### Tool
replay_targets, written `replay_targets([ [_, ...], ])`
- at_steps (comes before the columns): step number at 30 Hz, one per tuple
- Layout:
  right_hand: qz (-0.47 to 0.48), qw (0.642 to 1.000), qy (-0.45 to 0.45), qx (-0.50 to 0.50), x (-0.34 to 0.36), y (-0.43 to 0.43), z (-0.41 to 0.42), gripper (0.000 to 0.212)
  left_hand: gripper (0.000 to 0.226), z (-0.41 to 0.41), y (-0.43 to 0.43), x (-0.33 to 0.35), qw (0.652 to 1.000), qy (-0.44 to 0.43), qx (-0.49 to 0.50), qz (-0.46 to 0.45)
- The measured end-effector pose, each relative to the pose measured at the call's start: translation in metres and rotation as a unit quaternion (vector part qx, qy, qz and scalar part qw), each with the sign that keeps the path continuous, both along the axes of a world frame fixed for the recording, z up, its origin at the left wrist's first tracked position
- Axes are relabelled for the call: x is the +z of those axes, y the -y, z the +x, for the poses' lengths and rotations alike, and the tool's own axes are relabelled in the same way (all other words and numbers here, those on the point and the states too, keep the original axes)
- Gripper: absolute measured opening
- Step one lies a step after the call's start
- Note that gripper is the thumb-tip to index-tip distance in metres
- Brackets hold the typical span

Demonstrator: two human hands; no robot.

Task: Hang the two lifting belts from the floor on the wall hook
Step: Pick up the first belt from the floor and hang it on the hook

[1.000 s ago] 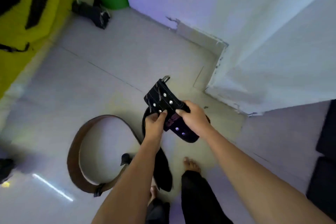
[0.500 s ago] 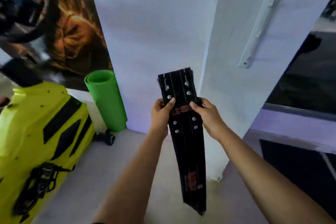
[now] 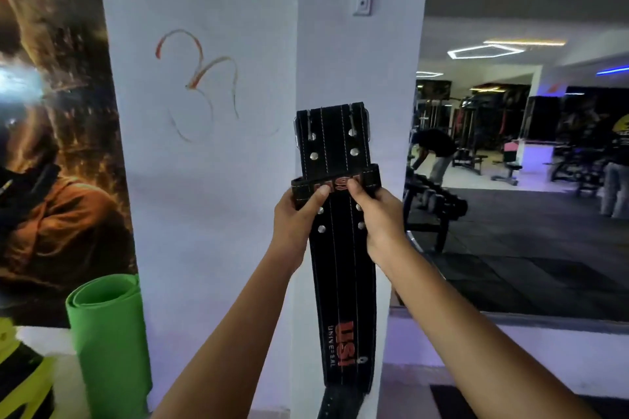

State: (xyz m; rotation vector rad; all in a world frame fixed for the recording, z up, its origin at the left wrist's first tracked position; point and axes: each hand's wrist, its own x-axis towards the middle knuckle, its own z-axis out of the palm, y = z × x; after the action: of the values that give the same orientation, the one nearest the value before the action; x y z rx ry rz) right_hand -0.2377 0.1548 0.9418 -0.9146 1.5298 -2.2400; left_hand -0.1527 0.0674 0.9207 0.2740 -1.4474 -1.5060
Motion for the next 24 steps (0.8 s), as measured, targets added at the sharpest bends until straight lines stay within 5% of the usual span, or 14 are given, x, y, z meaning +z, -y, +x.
replay_targets([
  [5,-0.047,0.998,-0.001,-0.033,0.038,-0.012,-0.012,0.013,0.021,-0.008,-0.02,-0.019,0.997,0.064,-0.048,-0.01],
  [12,-0.068,0.997,0.012,-0.037,0.062,-0.016,-0.022,0.017,0.03,-0.018,-0.01,0.029,0.994,0.046,-0.092,-0.041],
  [19,-0.072,0.997,-0.01,-0.04,0.081,-0.026,-0.025,0.016,0.026,-0.013,-0.016,-0.075,0.968,0.187,-0.168,-0.023],
  [24,-0.07,0.997,-0.008,-0.039,0.081,-0.028,-0.028,0.017,0.027,-0.026,-0.017,-0.035,0.979,0.118,-0.167,-0.026],
])
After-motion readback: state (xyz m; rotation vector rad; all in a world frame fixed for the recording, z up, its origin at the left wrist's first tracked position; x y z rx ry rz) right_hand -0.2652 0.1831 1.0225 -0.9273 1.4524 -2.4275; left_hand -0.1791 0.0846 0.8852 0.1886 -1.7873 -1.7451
